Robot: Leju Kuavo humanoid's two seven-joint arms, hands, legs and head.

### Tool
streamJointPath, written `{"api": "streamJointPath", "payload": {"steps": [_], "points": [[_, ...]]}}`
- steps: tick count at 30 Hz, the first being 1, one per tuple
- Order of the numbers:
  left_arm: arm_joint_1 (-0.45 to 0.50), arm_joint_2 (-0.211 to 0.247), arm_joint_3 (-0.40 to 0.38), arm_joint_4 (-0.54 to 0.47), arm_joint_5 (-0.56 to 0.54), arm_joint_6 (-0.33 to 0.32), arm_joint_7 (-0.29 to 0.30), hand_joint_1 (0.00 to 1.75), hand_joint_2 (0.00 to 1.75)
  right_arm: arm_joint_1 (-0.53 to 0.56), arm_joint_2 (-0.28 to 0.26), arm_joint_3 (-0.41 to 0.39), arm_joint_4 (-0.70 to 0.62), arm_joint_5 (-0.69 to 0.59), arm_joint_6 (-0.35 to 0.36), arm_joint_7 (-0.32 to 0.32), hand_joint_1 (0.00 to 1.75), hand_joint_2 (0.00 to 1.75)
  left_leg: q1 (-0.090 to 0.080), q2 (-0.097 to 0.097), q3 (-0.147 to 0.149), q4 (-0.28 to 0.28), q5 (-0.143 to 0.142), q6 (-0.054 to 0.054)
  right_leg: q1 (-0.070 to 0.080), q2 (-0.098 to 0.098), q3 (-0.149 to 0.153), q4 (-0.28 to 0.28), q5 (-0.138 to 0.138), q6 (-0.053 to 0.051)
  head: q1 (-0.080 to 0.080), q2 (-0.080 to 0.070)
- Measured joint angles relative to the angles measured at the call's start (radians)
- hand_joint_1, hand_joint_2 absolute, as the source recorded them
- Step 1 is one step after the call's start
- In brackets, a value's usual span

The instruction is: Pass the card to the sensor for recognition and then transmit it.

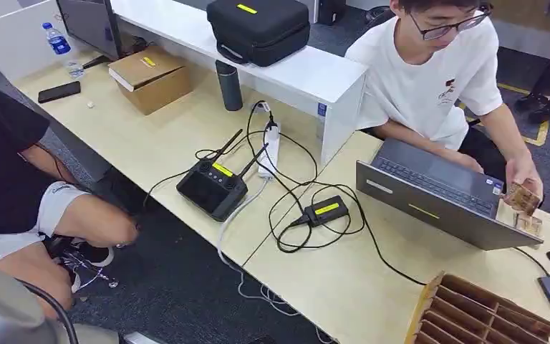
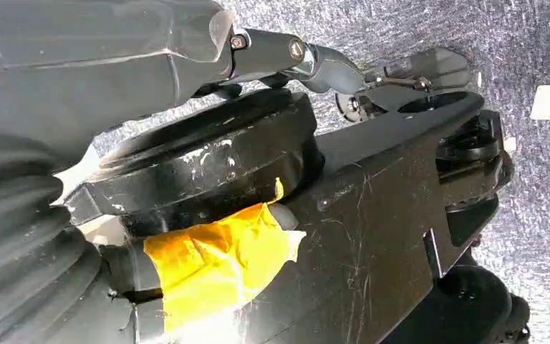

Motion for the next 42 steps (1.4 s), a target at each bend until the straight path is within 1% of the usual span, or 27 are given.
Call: {"api": "streamJointPath", "payload": {"steps": [3, 5, 8, 11, 13, 16, 19, 22, 26, 29, 31, 34, 35, 36, 40, 42], "points": [[0.001, 0.0, 0.0, 0.0, 0.004, 0.0, 0.0, 0.0, 1.75, 0.027, -0.058, -0.036, 0.006, -0.015, -0.007, -0.016, 0.0, 1.75, 0.0, -0.001, -0.001, 0.0, 0.0, 0.001, 0.0, -0.001, -0.001, 0.0, 0.0, 0.0, 0.0, 0.0], [0.0, 0.0, 0.0, 0.0, 0.015, 0.003, 0.0, 0.0, 1.75, 0.044, -0.101, -0.061, 0.011, -0.024, -0.006, 0.001, 0.0, 1.75, 0.0, 0.001, -0.001, 0.001, 0.0, 0.001, 0.0, 0.0, -0.001, -0.001, 0.0, 0.0, 0.0, 0.0], [0.001, -0.001, 0.0, 0.0, 0.029, 0.01, 0.003, 0.0, 1.75, 0.09, -0.192, -0.121, 0.018, -0.041, -0.006, 0.011, 0.0, 1.75, 0.0, -0.006, -0.003, 0.001, 0.0, 0.001, 0.0, -0.008, 0.0, -0.001, -0.001, 0.001, 0.001, 0.0], [0.001, -0.001, 0.0, 0.0, 0.046, 0.013, 0.003, 0.0, 1.75, 0.143, -0.29, -0.197, 0.029, -0.086, -0.01, -0.019, 0.0, 1.75, -0.001, -0.006, -0.003, 0.001, -0.001, 0.002, 0.0, -0.008, 0.0, -0.002, -0.001, 0.001, 0.0, 0.0], [0.002, -0.001, 0.0, 0.0, 0.06, 0.014, 0.003, 0.0, 1.75, 0.194, -0.366, -0.261, 0.048, -0.107, -0.016, -0.035, 0.0, 1.75, -0.001, -0.008, -0.004, 0.001, -0.001, 0.002, 0.0, -0.009, 0.0, -0.002, -0.002, 0.003, 0.0, 0.0], [0.003, -0.004, 0.001, 0.0, 0.077, 0.021, 0.009, 0.0, 1.75, 0.321, -0.478, -0.382, 0.08, -0.117, -0.016, -0.017, 0.0, 1.75, -0.001, -0.013, -0.004, 0.001, -0.003, 0.005, 0.0, -0.015, 0.004, -0.004, -0.005, 0.007, 0.0, 0.0], [0.004, -0.005, 0.002, 0.0, 0.091, 0.027, 0.01, 0.0, 1.75, 0.447, -0.543, -0.493, 0.128, -0.13, -0.017, -0.005, 0.0, 1.75, -0.001, -0.014, -0.004, 0.001, -0.005, 0.007, 0.0, -0.015, 0.003, -0.004, -0.006, 0.006, 0.0, 0.0], [0.004, -0.005, 0.003, 0.0, 0.102, 0.028, 0.01, 0.0, 1.75, 0.558, -0.574, -0.601, 0.195, -0.141, -0.028, 0.003, 0.0, 1.75, -0.001, -0.01, -0.002, 0.0, -0.007, 0.006, 0.0, -0.011, 0.003, -0.004, -0.007, 0.006, 0.0, 0.0], [0.004, -0.006, 0.006, 0.001, 0.115, 0.029, 0.01, 0.0, 1.75, 0.666, -0.572, -0.706, 0.275, -0.158, -0.037, 0.002, 0.0, 1.75, -0.001, -0.008, -0.002, 0.0, -0.008, 0.005, 0.0, -0.009, 0.002, -0.004, -0.008, 0.005, 0.0, 0.0], [0.005, -0.009, 0.009, 0.001, 0.126, 0.038, 0.01, 0.0, 1.75, 0.735, -0.535, -0.782, 0.335, -0.175, -0.053, -0.008, 0.0, 1.75, 0.001, -0.008, -0.001, 0.0, -0.008, 0.005, 0.001, -0.009, 0.004, -0.004, -0.008, 0.005, 0.0, 0.0], [0.005, -0.01, 0.01, 0.001, 0.129, 0.043, 0.011, 0.0, 1.75, 0.766, -0.491, -0.823, 0.37, -0.175, -0.053, -0.003, 0.0, 1.75, 0.0, -0.006, 0.0, -0.001, -0.008, 0.005, 0.001, -0.008, 0.004, -0.004, -0.008, 0.005, 0.0, 0.0], [0.005, -0.011, 0.01, 0.001, 0.131, 0.048, 0.011, 0.0, 1.75, 0.793, -0.42, -0.865, 0.406, -0.175, -0.041, 0.022, 0.0, 1.75, 0.0, -0.002, 0.001, -0.003, -0.008, 0.005, 0.001, -0.004, 0.003, -0.004, -0.008, 0.004, -0.001, 0.0], [0.005, -0.012, 0.009, 0.001, 0.132, 0.048, 0.011, 0.0, 1.75, 0.799, -0.395, -0.875, 0.414, -0.171, -0.039, 0.03, 0.0, 1.75, 0.0, -0.001, 0.002, -0.003, -0.008, 0.005, 0.001, -0.003, 0.003, -0.004, -0.008, 0.004, 0.001, 0.0], [0.005, -0.012, 0.009, 0.001, 0.132, 0.048, 0.012, 0.0, 1.75, 0.803, -0.378, -0.882, 0.419, -0.169, -0.025, 0.038, 0.0, 1.75, 0.0, -0.001, 0.002, -0.003, -0.008, 0.005, 0.001, -0.002, 0.003, -0.004, -0.008, 0.004, -0.001, 0.0], [0.005, -0.012, 0.01, 0.001, 0.135, 0.051, 0.012, 0.0, 1.75, 0.807, -0.273, -0.894, 0.443, -0.133, 0.047, 0.089, 0.0, 1.75, 0.001, 0.001, 0.004, -0.003, -0.008, 0.005, 0.001, 0.0, 0.004, -0.004, -0.008, 0.003, 0.0, 0.0], [0.004, -0.018, 0.01, 0.001, 0.145, 0.071, 0.012, 0.0, 1.75, 0.807, -0.216, -0.898, 0.452, -0.119, 0.084, 0.108, 0.0, 1.75, 0.001, 0.001, 0.004, -0.003, -0.008, 0.004, 0.001, 0.0, 0.004, -0.003, -0.008, 0.003, 0.0, 0.0]]}}
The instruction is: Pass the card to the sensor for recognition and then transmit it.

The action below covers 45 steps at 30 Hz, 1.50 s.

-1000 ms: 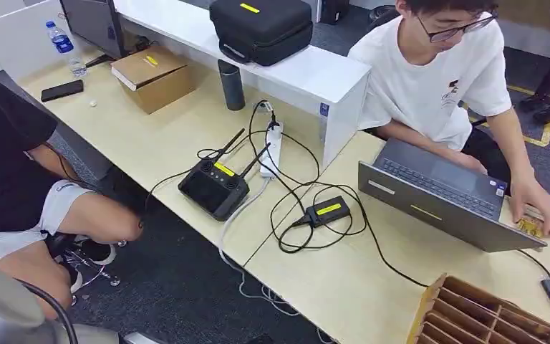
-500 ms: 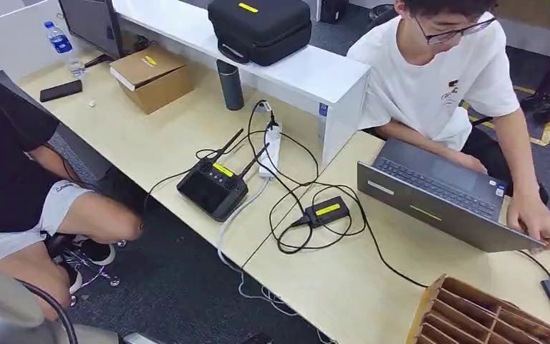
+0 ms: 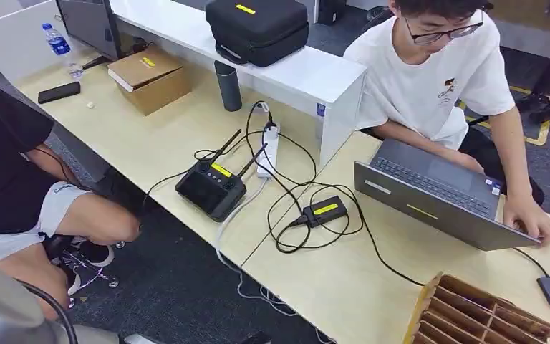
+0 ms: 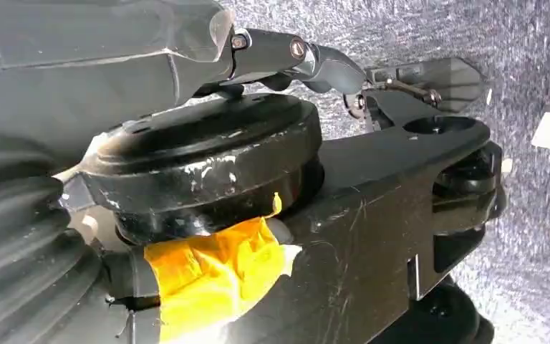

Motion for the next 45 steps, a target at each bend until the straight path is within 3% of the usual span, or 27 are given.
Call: {"api": "streamJointPath", "payload": {"steps": [6, 13, 18, 29, 32, 34, 37, 39, 41, 45], "points": [[-0.001, -0.011, 0.0, 0.0, 0.0, 0.037, -0.002, 0.0, 1.75, -0.005, 0.193, -0.002, 0.02, 0.046, 0.123, 0.022, 0.0, 1.75, 0.002, 0.0, 0.001, 0.0, 0.001, -0.001, 0.002, 0.0, 0.001, 0.001, 0.0, -0.002, 0.001, 0.0], [-0.009, -0.012, 0.0, 0.0, -0.004, 0.048, 0.029, 0.0, 1.75, -0.023, 0.357, -0.001, 0.029, 0.063, 0.151, 0.016, 0.0, 1.75, 0.002, 0.0, 0.001, -0.001, 0.001, -0.002, 0.002, 0.0, 0.002, 0.001, 0.0, -0.002, 0.0, 0.0], [-0.01, -0.012, 0.0, 0.0, -0.004, 0.05, 0.033, 0.0, 1.75, -0.029, 0.394, -0.001, 0.031, 0.063, 0.154, 0.01, 0.0, 1.75, 0.002, 0.0, 0.001, 0.0, 0.001, -0.002, 0.001, 0.0, 0.002, 0.001, 0.0, -0.002, 0.0, 0.0], [-0.01, -0.012, 0.0, 0.0, -0.004, 0.051, 0.035, 0.0, 1.75, -0.031, 0.412, -0.001, 0.031, 0.066, 0.162, 0.007, 0.0, 1.75, 0.002, 0.0, 0.001, 0.0, 0.001, -0.003, 0.002, 0.0, 0.002, 0.001, 0.0, -0.002, 0.0, 0.0], [-0.012, -0.012, 0.0, 0.0, -0.004, 0.06, 0.045, 0.0, 1.75, -0.031, 0.436, -0.001, 0.031, 0.07, 0.134, 0.01, 0.0, 1.75, 0.002, 0.0, 0.001, 0.0, 0.001, -0.003, 0.002, 0.0, 0.002, 0.001, 0.0, -0.003, 0.0, 0.0], [-0.014, -0.014, 0.0, 0.0, -0.001, 0.086, 0.054, 0.0, 1.75, -0.031, 0.456, -0.003, 0.031, 0.046, 0.079, 0.003, 0.0, 1.75, 0.002, 0.0, 0.001, 0.0, 0.001, -0.003, 0.002, 0.0, 0.002, 0.001, 0.0, -0.003, 0.0, 0.0], [-0.014, -0.026, 0.0, 0.0, 0.017, 0.198, 0.054, 0.0, 1.75, -0.031, 0.487, -0.022, 0.031, 0.018, -0.14, 0.007, 0.0, 1.75, 0.002, 0.001, 0.001, 0.0, 0.001, -0.003, 0.002, 0.0, 0.002, 0.001, 0.0, -0.003, 0.0, 0.0], [-0.009, -0.029, 0.0, 0.0, 0.028, 0.272, 0.029, 0.0, 1.75, -0.031, 0.501, -0.047, 0.027, 0.001, -0.231, 0.01, 0.0, 1.75, 0.002, 0.001, 0.001, 0.0, 0.001, -0.003, 0.002, 0.0, 0.002, 0.001, 0.0, -0.003, 0.0, 0.0], [-0.005, -0.031, 0.001, 0.0, 0.035, 0.325, 0.011, 0.0, 1.75, -0.029, 0.512, -0.076, 0.008, 0.024, -0.25, 0.025, 0.0, 1.75, 0.003, 0.001, 0.001, 0.0, 0.001, -0.003, 0.002, 0.0, 0.002, 0.001, 0.0, -0.003, 0.0, 0.0], [-0.001, -0.029, 0.002, 0.0, 0.047, 0.333, 0.006, 0.0, 1.75, -0.024, 0.526, -0.143, -0.015, 0.072, -0.25, 0.007, 0.0, 1.75, 0.003, 0.002, 0.001, 0.0, 0.001, -0.004, 0.002, 0.001, 0.002, 0.001, 0.0, -0.003, 0.0, 0.0]]}}
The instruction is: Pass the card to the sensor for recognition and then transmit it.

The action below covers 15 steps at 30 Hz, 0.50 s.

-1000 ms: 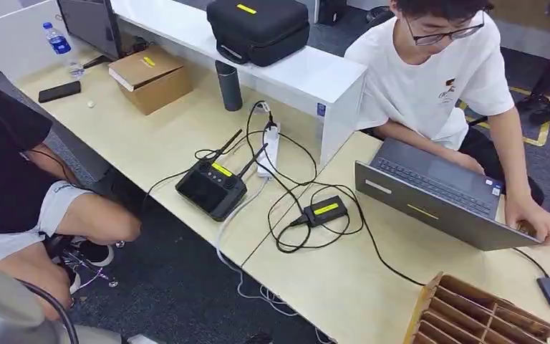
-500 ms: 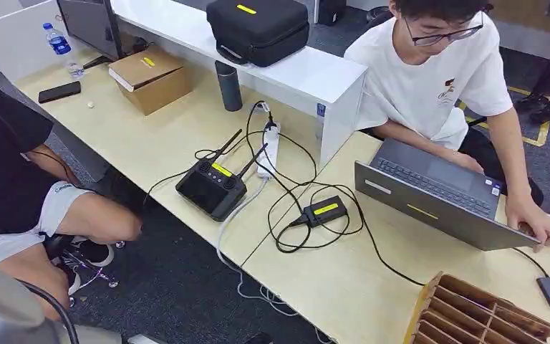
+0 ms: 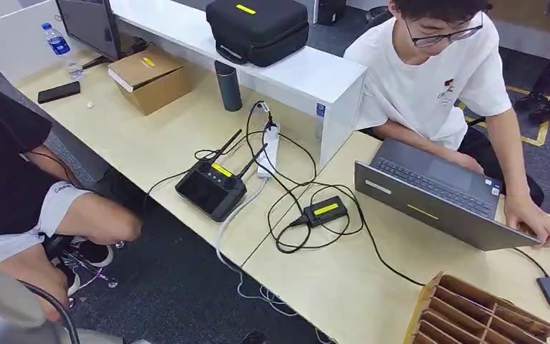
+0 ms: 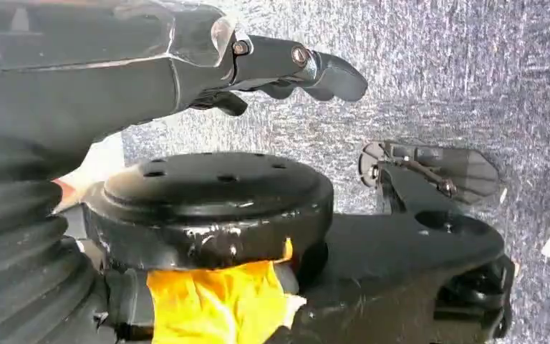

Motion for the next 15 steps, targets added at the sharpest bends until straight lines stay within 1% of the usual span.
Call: {"api": "streamJointPath", "payload": {"steps": [2, 6, 15], "points": [[0.0, 0.0, 0.0, 0.0, 0.0, 0.003, 0.0, 0.0, 1.75, 0.0, 0.005, -0.022, 0.0, 0.012, -0.001, -0.011, 0.0, 1.75, 0.0, 0.0, 0.0, 0.0, 0.0, 0.0, 0.0, 0.0, 0.0, 0.0, 0.0, 0.0, 0.0, 0.0], [-0.002, 0.0, 0.0, 0.0, -0.01, 0.004, 0.024, 0.0, 1.75, -0.002, 0.011, -0.053, 0.004, 0.017, -0.001, -0.027, 0.0, 1.75, 0.0, 0.0, 0.001, 0.0, 0.0, 0.0, 0.0, 0.0, 0.0, 0.0, 0.0, 0.0, 0.0, 0.0], [-0.002, 0.0, 0.0, 0.0, -0.016, 0.047, 0.021, 0.0, 1.75, -0.006, 0.018, -0.096, 0.01, 0.021, -0.001, -0.047, 0.0, 1.75, 0.001, 0.0, 0.001, 0.0, 0.0, -0.001, 0.001, 0.0, 0.0, 0.0, 0.0, 0.0, 0.0, 0.0]]}}
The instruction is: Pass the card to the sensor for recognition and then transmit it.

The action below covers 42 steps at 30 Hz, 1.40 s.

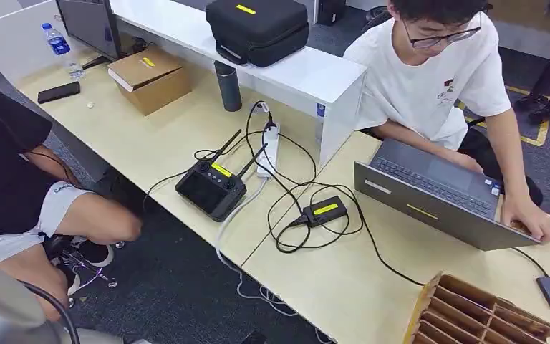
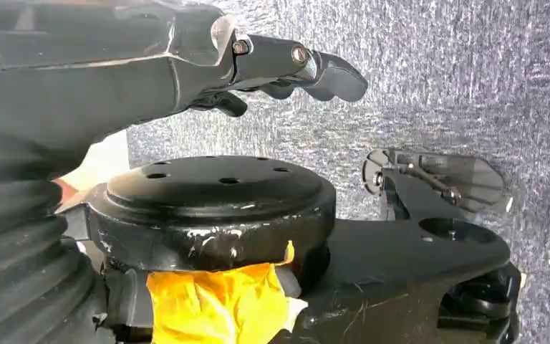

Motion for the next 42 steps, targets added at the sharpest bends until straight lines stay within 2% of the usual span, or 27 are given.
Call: {"api": "streamJointPath", "payload": {"steps": [3, 6, 8, 10, 14, 20, 33, 35, 36, 37, 39, 40, 42], "points": [[0.0, 0.0, 0.0, 0.0, 0.001, 0.031, -0.001, 0.0, 1.75, 0.0, 0.001, -0.013, 0.0, 0.009, 0.0, -0.001, 0.0, 1.75, 0.0, 0.0, 0.0, 0.0, 0.0, 0.0, 0.0, 0.0, 0.0, 0.0, 0.0, 0.0, 0.0, 0.0], [0.0, 0.002, 0.0, 0.0, 0.02, 0.1, -0.024, 0.0, 1.75, -0.001, 0.003, -0.026, 0.0, 0.011, 0.0, 0.002, 0.0, 1.75, 0.001, 0.001, 0.0, 0.0, 0.0, 0.0, 0.001, 0.0, 0.0, 0.0, 0.0, 0.0, 0.0, 0.0], [0.001, 0.003, 0.014, 0.003, 0.064, 0.162, -0.068, 0.0, 1.75, -0.001, 0.008, -0.042, 0.0, 0.013, 0.0, 0.008, 0.0, 1.75, 0.002, 0.002, 0.001, 0.0, -0.001, -0.001, 0.002, 0.001, 0.0, 0.0, 0.001, -0.001, 0.0, 0.0], [0.005, 0.003, 0.042, 0.033, 0.111, 0.195, -0.112, 0.0, 1.75, -0.001, 0.012, -0.06, -0.002, 0.017, 0.0, 0.013, 0.0, 1.75, 0.002, 0.002, 0.001, 0.0, -0.001, -0.001, 0.002, 0.002, 0.0, 0.0, 0.0, -0.002, 0.0, 0.0], [0.035, 0.027, 0.084, 0.077, 0.136, 0.206, -0.17, 0.0, 1.75, -0.001, 0.021, -0.089, -0.003, 0.018, 0.0, 0.012, 0.0, 1.75, 0.003, 0.004, 0.002, 0.0, -0.001, -0.003, 0.004, 0.003, 0.0, 0.0, -0.001, -0.003, 0.0, 0.0], [0.058, 0.057, 0.123, 0.101, 0.137, 0.206, -0.216, 0.0, 1.75, -0.001, 0.032, -0.125, -0.006, 0.02, 0.0, 0.007, 0.0, 1.75, 0.005, 0.004, 0.002, 0.0, -0.003, -0.006, 0.005, 0.003, 0.0, 0.0, -0.002, -0.005, 0.0, 0.0], [0.059, 0.061, 0.124, 0.107, 0.134, 0.206, -0.19, 0.0, 1.75, -0.001, 0.041, -0.149, -0.007, 0.034, 0.0, -0.005, 0.0, 1.75, 0.005, 0.004, 0.002, 0.0, -0.002, -0.006, 0.005, 0.003, 0.0, 0.0, -0.002, -0.005, 0.0, 0.0], [0.053, 0.045, 0.126, 0.107, 0.096, 0.206, -0.145, 0.0, 1.75, -0.002, 0.041, -0.156, -0.006, 0.048, 0.0, -0.005, 0.0, 1.75, 0.005, 0.004, 0.002, 0.0, -0.002, -0.006, 0.005, 0.003, 0.0, 0.0, -0.002, -0.005, 0.0, 0.0], [0.051, 0.034, 0.133, 0.107, 0.073, 0.184, -0.093, 0.0, 1.75, -0.004, 0.042, -0.16, -0.003, 0.055, 0.017, 0.001, 0.0, 1.75, 0.005, 0.004, 0.002, 0.0, -0.002, -0.006, 0.005, 0.003, 0.0, 0.0, -0.002, -0.005, 0.0, 0.0], [0.05, 0.027, 0.134, 0.096, 0.057, 0.131, -0.02, 0.0, 1.75, -0.008, 0.042, -0.162, 0.004, 0.059, 0.059, 0.019, 0.0, 1.75, 0.005, 0.004, 0.002, 0.0, -0.002, -0.006, 0.005, 0.003, 0.0, 0.0, -0.002, -0.005, 0.0, 0.0], [0.048, 0.026, 0.134, 0.069, 0.044, -0.053, 0.119, 0.0, 1.75, -0.015, 0.037, -0.163, 0.013, 0.075, 0.232, 0.076, 0.0, 1.75, 0.005, 0.004, 0.002, 0.0, -0.002, -0.006, 0.005, 0.004, 0.0, 0.0, -0.002, -0.005, 0.0, 0.0], [0.044, 0.024, 0.134, 0.06, 0.042, -0.102, 0.152, 0.0, 1.75, -0.017, 0.035, -0.163, 0.018, 0.076, 0.294, 0.087, 0.0, 1.75, 0.005, 0.003, 0.002, 0.0, -0.002, -0.006, 0.005, 0.003, 0.001, 0.0, -0.002, -0.005, 0.001, 0.0], [0.045, 0.027, 0.134, 0.053, 0.036, -0.123, 0.169, 0.0, 1.75, -0.017, 0.034, -0.163, 0.024, 0.081, 0.319, 0.098, 0.0, 1.75, 0.004, 0.004, 0.003, 0.0, -0.003, -0.006, 0.005, 0.004, 0.001, 0.0, -0.001, -0.006, 0.0, 0.0]]}}
